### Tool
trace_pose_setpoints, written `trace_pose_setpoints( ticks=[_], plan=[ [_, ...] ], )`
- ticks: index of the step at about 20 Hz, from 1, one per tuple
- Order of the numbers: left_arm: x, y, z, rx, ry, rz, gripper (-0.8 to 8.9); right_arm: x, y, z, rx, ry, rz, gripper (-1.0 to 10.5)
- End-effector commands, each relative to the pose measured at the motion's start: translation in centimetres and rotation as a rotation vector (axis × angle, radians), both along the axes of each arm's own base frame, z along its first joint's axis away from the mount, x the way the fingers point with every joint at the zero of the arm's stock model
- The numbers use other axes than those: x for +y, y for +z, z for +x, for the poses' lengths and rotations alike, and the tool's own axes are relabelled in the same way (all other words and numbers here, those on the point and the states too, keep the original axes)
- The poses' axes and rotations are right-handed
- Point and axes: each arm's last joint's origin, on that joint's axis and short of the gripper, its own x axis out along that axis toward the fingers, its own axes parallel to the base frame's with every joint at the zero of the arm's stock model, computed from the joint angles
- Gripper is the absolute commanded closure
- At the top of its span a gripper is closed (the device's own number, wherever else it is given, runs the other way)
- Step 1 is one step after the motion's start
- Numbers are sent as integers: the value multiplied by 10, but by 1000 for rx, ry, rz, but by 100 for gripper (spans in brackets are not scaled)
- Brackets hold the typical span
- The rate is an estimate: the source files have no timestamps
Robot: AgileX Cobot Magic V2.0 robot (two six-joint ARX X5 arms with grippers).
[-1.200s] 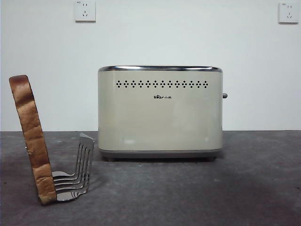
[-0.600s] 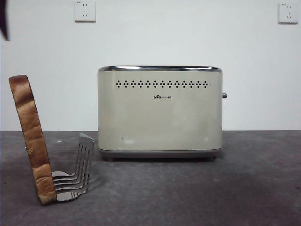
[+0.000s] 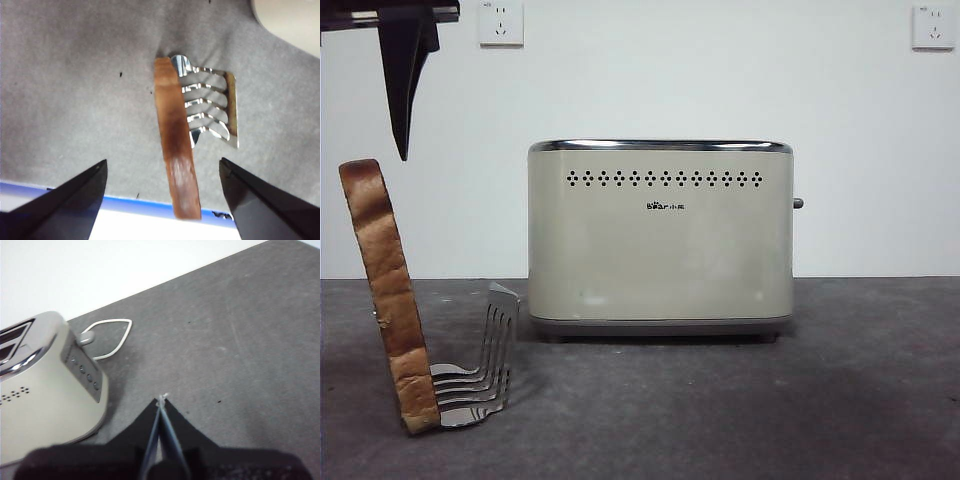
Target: Pick up a slice of bread from the rack,put the bread on the toaster,press the button
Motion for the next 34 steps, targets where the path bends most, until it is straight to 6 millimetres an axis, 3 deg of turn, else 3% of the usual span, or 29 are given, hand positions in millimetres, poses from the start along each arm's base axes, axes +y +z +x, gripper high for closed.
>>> trace_pose_setpoints(
  ticks=[1,4,6,8,17,20,26,29,34],
  plan=[
    [-2,-3,4,2,17,19,441,0,1,0,-8,-6,-8,946],
    [-6,-12,10,32,10,40,453,-1,1,0,-8,-15,-10,946],
    [-10,-14,14,19,2,26,576,-1,1,0,-9,-17,-10,946],
    [-11,-14,15,2,-1,25,633,-1,1,0,-8,-17,-11,946],
    [-16,-23,18,53,-39,47,640,-1,1,0,-8,-32,-15,946],
    [-17,-23,19,52,-40,38,774,-1,1,0,-8,-32,-15,946],
    [-17,-21,17,64,-47,8,788,-1,1,0,-8,-32,-15,946],
    [-16,-9,14,62,-81,-5,787,-1,1,0,-8,-32,-15,946],
    [-16,35,16,-59,-136,-33,787,-1,1,0,-8,-31,-15,946]
  ],
)
